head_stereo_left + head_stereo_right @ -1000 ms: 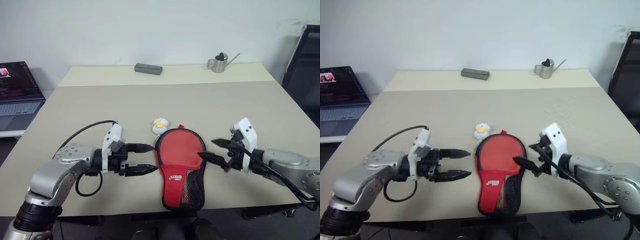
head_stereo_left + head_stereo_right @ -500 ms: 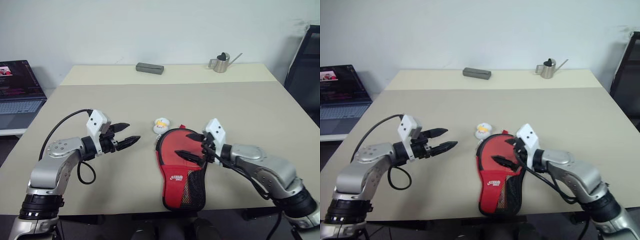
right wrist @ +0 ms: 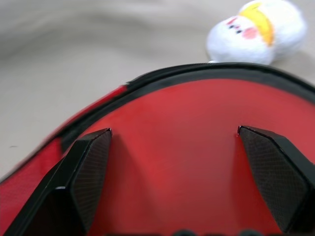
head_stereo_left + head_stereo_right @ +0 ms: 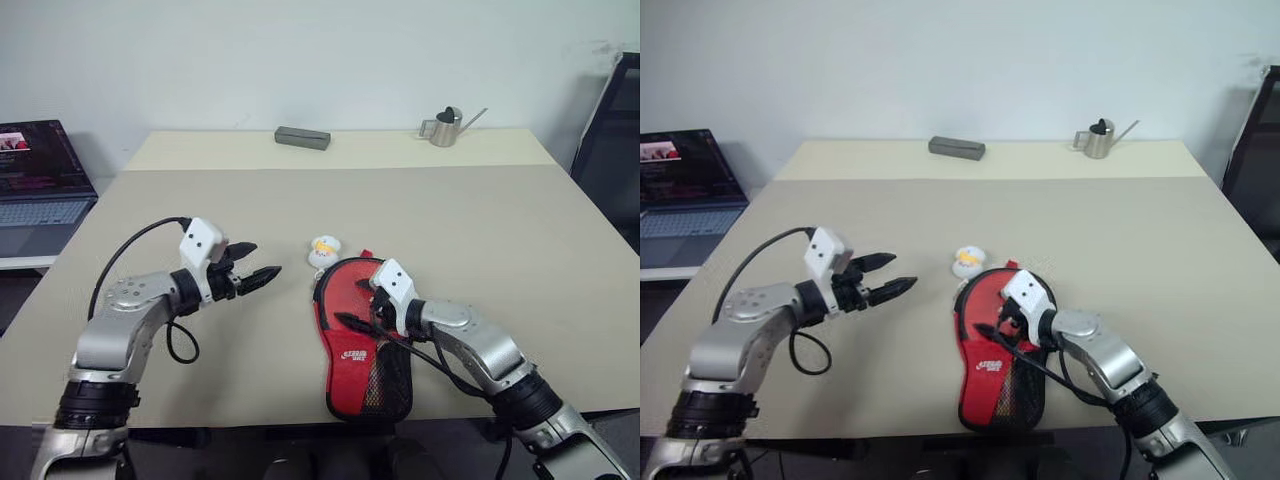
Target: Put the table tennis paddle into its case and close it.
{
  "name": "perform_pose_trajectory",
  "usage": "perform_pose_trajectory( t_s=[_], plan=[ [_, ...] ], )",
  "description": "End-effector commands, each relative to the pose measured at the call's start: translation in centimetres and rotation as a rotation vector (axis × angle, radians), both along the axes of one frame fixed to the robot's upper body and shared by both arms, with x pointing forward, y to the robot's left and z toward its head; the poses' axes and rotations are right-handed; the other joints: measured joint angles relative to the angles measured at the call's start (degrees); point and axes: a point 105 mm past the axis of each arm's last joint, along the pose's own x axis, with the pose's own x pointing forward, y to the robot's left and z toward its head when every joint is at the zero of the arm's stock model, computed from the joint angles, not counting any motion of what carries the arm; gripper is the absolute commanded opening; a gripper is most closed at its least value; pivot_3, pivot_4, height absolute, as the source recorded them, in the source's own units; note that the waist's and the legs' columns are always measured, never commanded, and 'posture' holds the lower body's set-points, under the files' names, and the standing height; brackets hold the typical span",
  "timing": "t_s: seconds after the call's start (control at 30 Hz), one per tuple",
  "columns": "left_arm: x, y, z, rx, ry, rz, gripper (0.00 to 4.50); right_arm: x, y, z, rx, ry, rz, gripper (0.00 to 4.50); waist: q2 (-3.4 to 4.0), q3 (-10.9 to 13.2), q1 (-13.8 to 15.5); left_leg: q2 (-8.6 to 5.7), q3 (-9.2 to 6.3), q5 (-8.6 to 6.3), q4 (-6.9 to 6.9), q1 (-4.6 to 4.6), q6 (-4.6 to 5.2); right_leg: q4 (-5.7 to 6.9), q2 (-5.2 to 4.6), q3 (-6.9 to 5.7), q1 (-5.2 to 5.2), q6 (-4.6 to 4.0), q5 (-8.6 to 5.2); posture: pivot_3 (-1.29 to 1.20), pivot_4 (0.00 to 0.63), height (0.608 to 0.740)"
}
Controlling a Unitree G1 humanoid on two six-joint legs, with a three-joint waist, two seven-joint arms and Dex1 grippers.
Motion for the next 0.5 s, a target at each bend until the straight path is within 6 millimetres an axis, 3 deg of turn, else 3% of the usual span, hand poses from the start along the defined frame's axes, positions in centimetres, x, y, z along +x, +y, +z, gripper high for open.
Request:
perform_pose_trajectory(
  t_s=[0.03,0.5],
  plan=[
    [1.7,-1.1,1.0,0.014,-0.048,0.014,3.7,0.9,-1.2,-1.0,-0.025,0.022,-0.071,4.48,-0.01,-0.01,-0.02,-0.02,0.0,0.0,0.0,0.03,-0.01,0.01,0.01,0.0,0.02,0.0,0.02,0.0,0.15,0.74],
    [6.5,-6.1,-0.1,0.017,0.012,-0.066,3.7,0.6,-0.5,-1.4,-0.003,0.064,-0.084,4.48,-0.07,-0.05,-0.18,-0.16,0.0,0.05,0.03,0.07,-0.07,0.09,0.03,0.0,0.02,0.0,0.06,0.0,0.15,0.74]
  ],
)
